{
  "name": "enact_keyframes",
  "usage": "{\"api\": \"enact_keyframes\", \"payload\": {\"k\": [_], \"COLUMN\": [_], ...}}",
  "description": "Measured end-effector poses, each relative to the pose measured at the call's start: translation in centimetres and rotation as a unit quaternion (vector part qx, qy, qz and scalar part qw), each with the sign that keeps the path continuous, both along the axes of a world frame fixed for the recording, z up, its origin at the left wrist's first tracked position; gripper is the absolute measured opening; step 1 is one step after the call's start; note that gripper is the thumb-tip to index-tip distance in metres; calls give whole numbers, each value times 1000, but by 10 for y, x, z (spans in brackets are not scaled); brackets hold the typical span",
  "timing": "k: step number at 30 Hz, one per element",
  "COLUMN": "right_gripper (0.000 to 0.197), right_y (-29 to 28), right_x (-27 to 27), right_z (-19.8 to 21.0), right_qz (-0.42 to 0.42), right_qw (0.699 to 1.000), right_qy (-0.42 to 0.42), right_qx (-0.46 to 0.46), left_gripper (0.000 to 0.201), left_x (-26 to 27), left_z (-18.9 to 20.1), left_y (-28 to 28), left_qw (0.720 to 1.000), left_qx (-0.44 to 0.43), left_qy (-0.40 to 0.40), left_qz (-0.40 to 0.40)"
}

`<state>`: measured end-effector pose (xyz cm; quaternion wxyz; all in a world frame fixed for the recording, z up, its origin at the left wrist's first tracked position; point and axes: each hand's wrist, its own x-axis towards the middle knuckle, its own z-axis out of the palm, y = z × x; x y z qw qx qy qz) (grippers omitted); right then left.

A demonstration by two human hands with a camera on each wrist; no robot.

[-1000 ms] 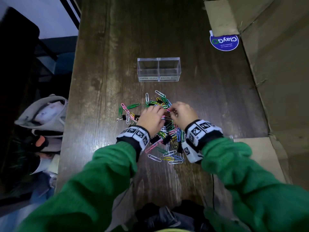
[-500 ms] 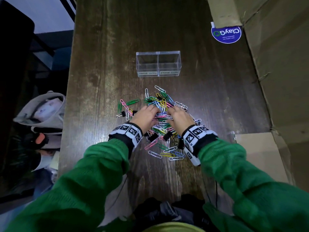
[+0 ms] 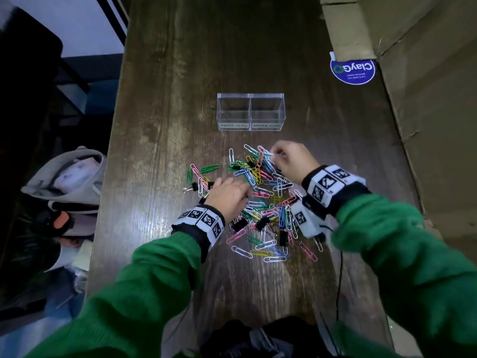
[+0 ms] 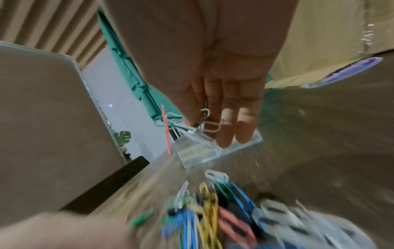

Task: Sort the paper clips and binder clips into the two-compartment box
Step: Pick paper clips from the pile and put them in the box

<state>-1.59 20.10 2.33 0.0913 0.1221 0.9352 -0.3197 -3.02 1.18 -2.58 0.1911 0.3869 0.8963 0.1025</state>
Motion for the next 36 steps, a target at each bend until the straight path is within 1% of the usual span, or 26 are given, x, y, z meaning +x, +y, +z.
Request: {"api": "enact_keyframes", "payload": {"k": [2, 5, 7, 9, 11, 13, 14, 16, 18, 19, 22, 24, 25, 27, 29, 30, 32, 34, 36], "right_gripper": [12, 15, 17, 22, 25, 27, 27, 27, 25, 24, 23, 22, 22, 22, 20, 17, 15, 23, 21], "right_y": [-3, -11, -17, -23, -27, -25, -22, -13, -4, -1, 5, 4, 4, 0, -5, -9, -17, -24, -28], "right_x": [-32, -81, -107, -124, -135, -137, -135, -123, -101, -88, -57, -46, -44, -44, -50, -54, -62, -69, -72], "right_z": [12, 21, 21, 21, 18, 15, 12, 8, 1, -4, -24, -35, -39, -43, -44, -44, -43, -43, -44], "right_qz": [-1, -9, -13, -12, -11, -22, -33, -65, -96, -103, -87, -77, -76, -76, -73, -67, -47, -24, -24], "right_qw": [1000, 999, 999, 999, 999, 1000, 999, 996, 992, 992, 996, 997, 997, 997, 997, 997, 998, 997, 996], "right_qy": [20, 40, 26, 17, 11, 16, 28, 62, 77, 72, 21, -8, -17, -26, -32, -35, -44, -61, -81], "right_qx": [2, 15, 28, 38, 29, 12, 7, 6, 7, 7, 5, 7, 9, 13, 18, 19, 25, 36, 42], "left_gripper": [16, 16, 15, 16, 18, 20, 22, 27, 29, 30, 32, 31, 29, 21, 15, 16, 23, 30, 33], "left_x": [0, -1, -1, -3, -9, -24, -35, -65, -100, -117, -155, -162, -160, -147, -129, -119, -101, -86, -78], "left_z": [1, 2, 4, 8, 15, 24, 30, 39, 48, 51, 54, 49, 46, 38, 28, 21, 9, 1, -5], "left_y": [-1, -3, -2, 0, 3, 9, 13, 23, 34, 41, 58, 63, 62, 57, 46, 41, 35, 33, 35], "left_qw": [1000, 999, 997, 990, 975, 943, 928, 913, 914, 922, 955, 968, 971, 969, 960, 957, 956, 958, 960], "left_qx": [12, 15, 32, 73, 138, 216, 248, 277, 268, 250, 147, 98, 96, 121, 135, 122, 67, 22, 4], "left_qy": [-25, -42, -60, -84, -104, -117, -110, -69, -24, -8, 12, 14, 26, 69, 84, 70, 33, 17, 0], "left_qz": [9, 24, 43, 81, 142, 223, 256, 293, 302, 296, 259, 232, 219, 203, 233, 255, 285, 286, 280]}}
